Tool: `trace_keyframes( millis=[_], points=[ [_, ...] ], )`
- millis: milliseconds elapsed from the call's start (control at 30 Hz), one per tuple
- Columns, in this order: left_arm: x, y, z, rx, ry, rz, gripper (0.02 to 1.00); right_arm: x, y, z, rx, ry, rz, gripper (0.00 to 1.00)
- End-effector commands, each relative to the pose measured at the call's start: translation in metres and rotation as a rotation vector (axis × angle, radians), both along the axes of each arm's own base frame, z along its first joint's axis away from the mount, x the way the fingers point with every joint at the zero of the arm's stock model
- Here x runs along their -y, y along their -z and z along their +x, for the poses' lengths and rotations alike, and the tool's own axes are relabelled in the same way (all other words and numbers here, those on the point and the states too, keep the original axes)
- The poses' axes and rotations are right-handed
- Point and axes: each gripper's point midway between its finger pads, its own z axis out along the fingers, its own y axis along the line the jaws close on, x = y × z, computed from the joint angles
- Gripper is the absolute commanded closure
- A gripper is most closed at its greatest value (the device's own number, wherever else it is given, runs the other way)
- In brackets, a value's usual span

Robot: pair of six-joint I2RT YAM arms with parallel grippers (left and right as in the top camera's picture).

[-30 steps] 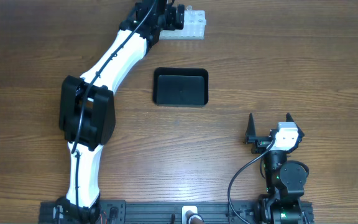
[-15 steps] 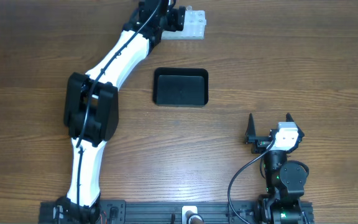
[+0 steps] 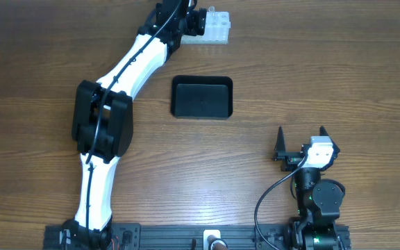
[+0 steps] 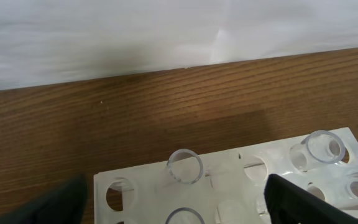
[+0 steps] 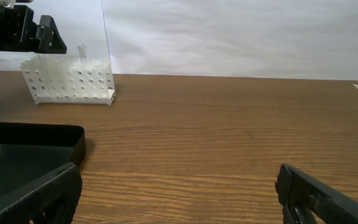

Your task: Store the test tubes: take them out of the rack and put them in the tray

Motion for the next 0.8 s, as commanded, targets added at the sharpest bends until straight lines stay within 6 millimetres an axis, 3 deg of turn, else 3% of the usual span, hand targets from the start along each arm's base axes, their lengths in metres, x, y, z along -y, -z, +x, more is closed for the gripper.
trace_keyframes(
  millis=[33,133,400,633,800],
  points=[
    [0.0033,-0.0012,0.0061,0.014,0.013,-0.003,0.196,-0.0029,0.0007,-0.0004,0.003,-0.014,0.007,0.009],
    [0.0032,-0.0009,0.0060,0.014,0.013,-0.003,0.207,-0.0030,0.0007,-0.0004,0.003,-0.014,0.007,0.007],
    [0.0032,-0.0005,0.0059,0.013,0.013,-0.002,0.360,-0.0030,0.0007,-0.0004,0.003,-0.014,0.007,0.009],
    [0.0055,0.0027,0.0053,0.005,0.022,-0.011,0.581,-0.0030,0.0007,-0.0004,0.003,-0.014,0.007,0.007],
    [0.0090,0.0065,0.0041,-0.003,0.035,-0.016,0.606,-0.0030,0.0007,-0.0004,0.003,-0.014,0.007,0.007]
  ],
)
